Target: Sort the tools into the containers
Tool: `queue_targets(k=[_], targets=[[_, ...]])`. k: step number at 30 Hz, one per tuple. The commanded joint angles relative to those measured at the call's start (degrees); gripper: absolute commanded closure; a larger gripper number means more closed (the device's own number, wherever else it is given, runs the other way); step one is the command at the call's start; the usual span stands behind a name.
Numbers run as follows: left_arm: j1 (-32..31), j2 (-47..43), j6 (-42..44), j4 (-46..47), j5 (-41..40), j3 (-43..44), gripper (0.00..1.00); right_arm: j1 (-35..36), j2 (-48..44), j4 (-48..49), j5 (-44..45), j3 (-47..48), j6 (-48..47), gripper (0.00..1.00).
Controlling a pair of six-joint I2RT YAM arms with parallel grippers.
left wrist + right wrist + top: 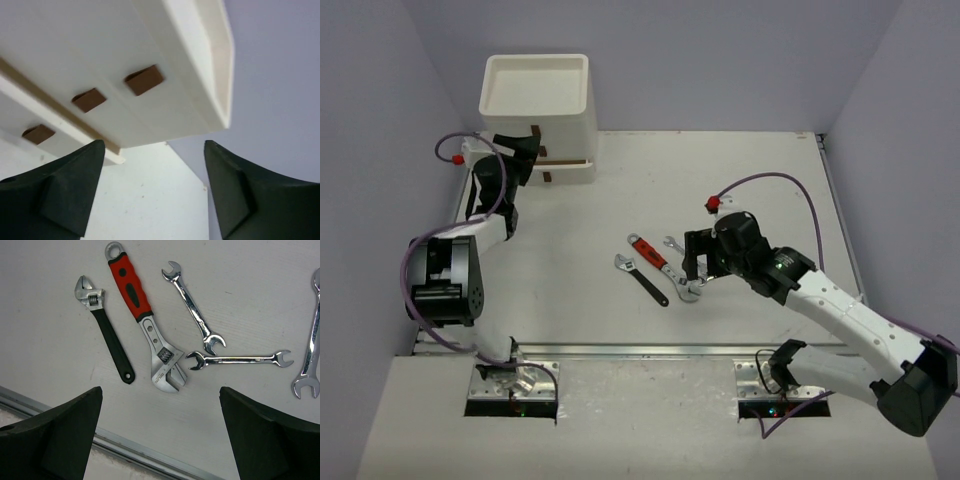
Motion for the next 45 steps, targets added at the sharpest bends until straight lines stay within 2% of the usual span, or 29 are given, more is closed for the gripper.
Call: queue_targets(k=[1, 5, 8, 15, 22, 45], targets=[[-0.33, -10.37, 2.70, -2.30, -1.07, -4.05, 0.17, -0.26, -3.41, -1.54, 1.69, 0.97, 1.40, 0.01], [-1.44, -19.33, 4.15, -11.11, -3.08, -9.80, 0.04, -0.18, -4.78, -3.29, 2.62, 1.22, 2.06, 0.01], [-2.09, -23.35, 5.83, -16.06, -4.95, -11.63, 0.00, -0.18, -5.45, -3.74, 2.69, 1.14, 2.29, 0.01], [-2.00, -29.67, 8.07, -22.56, -5.90, -14.08, 0.00, -0.26, -5.76, -3.67, 2.19, 0.26, 2.77, 0.01], [-2.08, -29.57, 9.98, -30.02, -5.81, -10.69, 0.00, -0.26, -5.58, -3.92, 2.09, 0.26, 2.26, 0.01], [-2.06, -27.82, 10.68, -37.65, -7.15, -7.45, 0.00, -0.18, -3.65, -3.50, 2.70, 0.85, 1.58, 0.01]])
